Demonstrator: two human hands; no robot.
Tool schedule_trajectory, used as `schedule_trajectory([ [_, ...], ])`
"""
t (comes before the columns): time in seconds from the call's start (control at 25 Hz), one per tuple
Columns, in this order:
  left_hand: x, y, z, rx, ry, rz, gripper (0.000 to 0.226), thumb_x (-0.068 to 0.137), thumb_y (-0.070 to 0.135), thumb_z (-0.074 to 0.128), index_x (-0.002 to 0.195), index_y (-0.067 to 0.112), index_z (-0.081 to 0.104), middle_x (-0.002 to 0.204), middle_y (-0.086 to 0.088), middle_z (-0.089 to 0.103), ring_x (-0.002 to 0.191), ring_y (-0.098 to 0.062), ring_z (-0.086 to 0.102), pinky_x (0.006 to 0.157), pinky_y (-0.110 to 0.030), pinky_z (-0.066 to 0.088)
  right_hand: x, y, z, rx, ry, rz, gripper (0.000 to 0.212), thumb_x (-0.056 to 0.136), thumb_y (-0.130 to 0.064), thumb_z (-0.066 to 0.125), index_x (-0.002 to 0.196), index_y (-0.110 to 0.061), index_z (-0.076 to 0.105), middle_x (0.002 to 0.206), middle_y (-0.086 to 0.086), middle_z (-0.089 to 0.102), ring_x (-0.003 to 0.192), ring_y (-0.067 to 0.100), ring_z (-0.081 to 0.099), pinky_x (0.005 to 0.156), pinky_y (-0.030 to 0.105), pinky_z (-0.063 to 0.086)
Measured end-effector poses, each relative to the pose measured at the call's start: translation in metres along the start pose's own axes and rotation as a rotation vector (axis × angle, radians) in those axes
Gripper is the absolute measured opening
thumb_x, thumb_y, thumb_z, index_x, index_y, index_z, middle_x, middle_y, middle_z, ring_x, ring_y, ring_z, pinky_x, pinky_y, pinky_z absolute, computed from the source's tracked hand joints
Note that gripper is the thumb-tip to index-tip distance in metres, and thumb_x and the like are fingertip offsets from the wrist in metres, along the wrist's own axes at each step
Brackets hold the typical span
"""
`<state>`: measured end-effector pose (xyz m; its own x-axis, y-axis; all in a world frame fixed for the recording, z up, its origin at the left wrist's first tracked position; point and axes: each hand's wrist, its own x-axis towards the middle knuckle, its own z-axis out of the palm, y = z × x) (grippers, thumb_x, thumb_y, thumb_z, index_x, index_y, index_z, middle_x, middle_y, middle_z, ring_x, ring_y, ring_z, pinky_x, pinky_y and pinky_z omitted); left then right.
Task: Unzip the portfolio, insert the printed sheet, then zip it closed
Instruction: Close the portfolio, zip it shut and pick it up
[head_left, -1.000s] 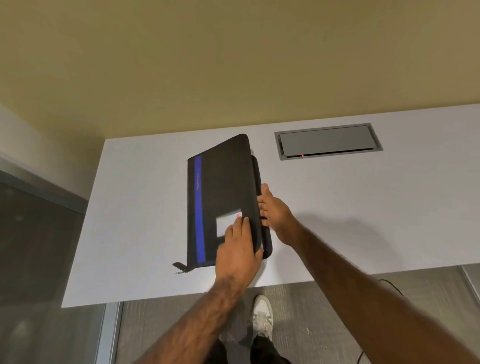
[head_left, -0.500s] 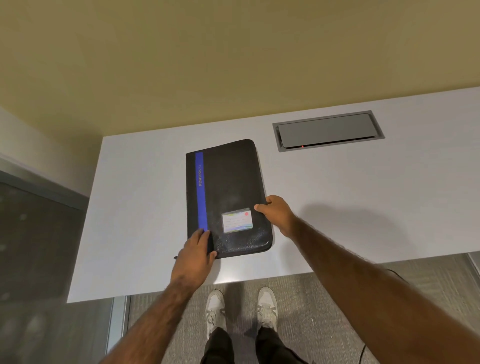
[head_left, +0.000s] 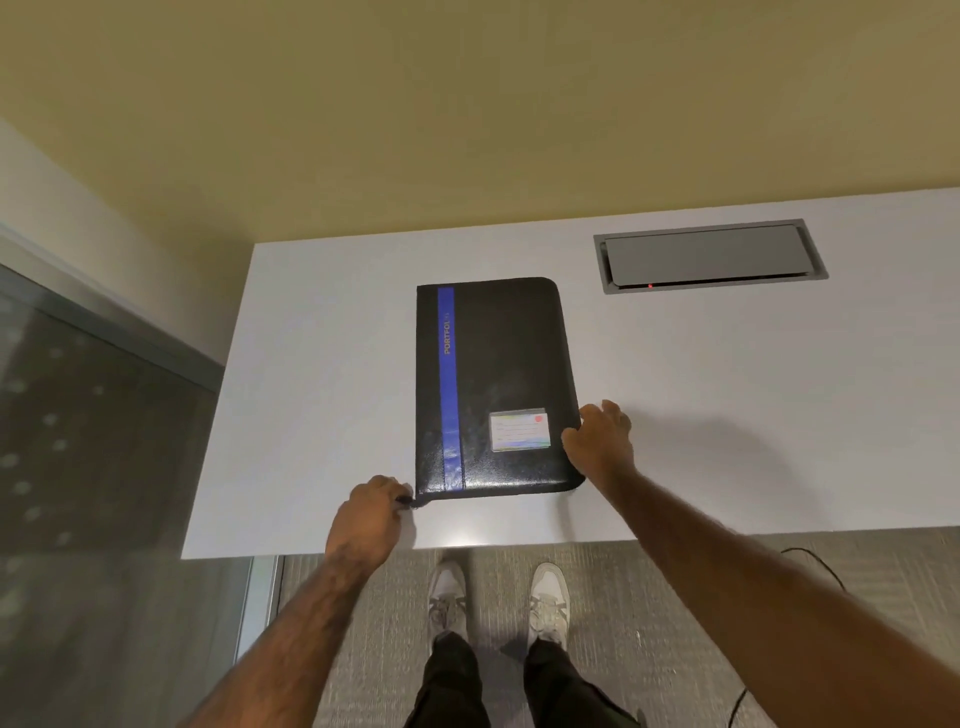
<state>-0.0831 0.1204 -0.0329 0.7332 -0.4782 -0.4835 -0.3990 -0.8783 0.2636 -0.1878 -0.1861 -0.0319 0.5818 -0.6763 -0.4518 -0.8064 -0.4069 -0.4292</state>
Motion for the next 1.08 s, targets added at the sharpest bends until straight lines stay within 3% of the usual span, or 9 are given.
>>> schedule_trajectory([
  [0.12, -0.001, -0.01, 0.001, 0.027, 0.018, 0.042, 0.034, 0.091, 0.011, 0.06, 0.119, 0.027, 0.071, 0.121, 0.004, 0.065, 0.105, -0.02, 0.062, 0.085, -0.035, 0.054, -0.039, -0.006, 0.027, 0.003, 0.185, -0.205, 0.017, 0.09, -0.015, 0.055, 0.104, -0.009, 0.063, 0.119, 0.01, 0.057, 0.11, 0.027, 0.053, 0.087, 0.043, 0.056],
  [0.2, -0.001, -0.013, 0.001, 0.074, 0.028, 0.079, 0.031, 0.092, 0.015, 0.062, 0.119, 0.028, 0.07, 0.119, 0.004, 0.065, 0.103, -0.02, 0.062, 0.082, -0.033, 0.052, -0.064, -0.017, 0.048, 0.055, 0.143, -0.26, 0.011, 0.09, -0.014, 0.054, 0.086, -0.008, 0.063, 0.096, 0.008, 0.06, 0.089, 0.023, 0.057, 0.072, 0.039, 0.057],
  [0.28, 0.001, -0.016, 0.002, 0.111, 0.029, 0.116, 0.029, 0.093, 0.019, 0.062, 0.119, 0.029, 0.069, 0.116, 0.004, 0.066, 0.1, -0.02, 0.061, 0.08, -0.032, 0.05, -0.082, -0.029, 0.072, 0.073, 0.004, -0.269, 0.017, 0.091, -0.014, 0.052, 0.078, -0.007, 0.061, 0.083, 0.008, 0.062, 0.076, 0.024, 0.06, 0.067, 0.041, 0.056],
  [0.44, 0.002, -0.016, 0.005, 0.012, 0.014, 0.126, 0.022, 0.095, 0.022, 0.059, 0.11, 0.027, 0.075, 0.104, 0.004, 0.07, 0.093, -0.02, 0.064, 0.077, -0.034, 0.052, -0.105, -0.053, 0.114, 0.145, -0.199, -0.275, 0.014, 0.09, -0.026, 0.064, 0.087, -0.013, 0.067, 0.087, 0.003, 0.069, 0.079, 0.02, 0.063, 0.072, 0.034, 0.052],
  [0.56, -0.002, -0.019, 0.01, -0.196, -0.044, 0.101, 0.013, 0.092, 0.02, 0.062, 0.094, 0.025, 0.074, 0.09, 0.008, 0.067, 0.089, -0.02, 0.066, 0.072, -0.03, 0.048, -0.117, -0.069, 0.139, 0.25, -0.301, -0.192, 0.031, 0.085, -0.033, 0.073, 0.108, -0.013, 0.07, 0.1, 0.003, 0.073, 0.09, 0.019, 0.067, 0.082, 0.033, 0.053],
  [0.72, -0.006, -0.028, 0.009, -0.325, -0.063, 0.132, 0.023, 0.087, 0.013, 0.06, 0.097, 0.029, 0.073, 0.092, 0.014, 0.071, 0.087, -0.011, 0.065, 0.076, -0.03, 0.05, -0.124, -0.089, 0.164, 0.331, -0.284, -0.122, 0.019, 0.085, -0.029, 0.073, 0.083, -0.011, 0.067, 0.084, 0.006, 0.073, 0.076, 0.022, 0.067, 0.075, 0.039, 0.056],
  [0.88, -0.004, -0.032, 0.003, -0.304, -0.039, 0.184, 0.031, 0.091, 0.011, 0.058, 0.108, 0.029, 0.076, 0.107, 0.011, 0.074, 0.099, -0.01, 0.065, 0.088, -0.031, 0.052, -0.121, -0.098, 0.173, 0.33, -0.246, -0.008, 0.023, 0.087, -0.025, 0.067, 0.077, -0.006, 0.072, 0.079, 0.011, 0.074, 0.074, 0.028, 0.07, 0.075, 0.04, 0.057],
  [1.08, 0.002, -0.037, 0.003, -0.348, -0.061, 0.21, 0.025, 0.096, 0.013, 0.058, 0.106, 0.024, 0.078, 0.105, 0.006, 0.075, 0.098, -0.013, 0.067, 0.09, -0.033, 0.053, -0.12, -0.098, 0.182, 0.371, -0.189, 0.052, 0.027, 0.089, -0.031, 0.067, 0.067, -0.017, 0.06, 0.062, -0.003, 0.059, 0.057, 0.01, 0.05, 0.062, 0.028, 0.047],
])
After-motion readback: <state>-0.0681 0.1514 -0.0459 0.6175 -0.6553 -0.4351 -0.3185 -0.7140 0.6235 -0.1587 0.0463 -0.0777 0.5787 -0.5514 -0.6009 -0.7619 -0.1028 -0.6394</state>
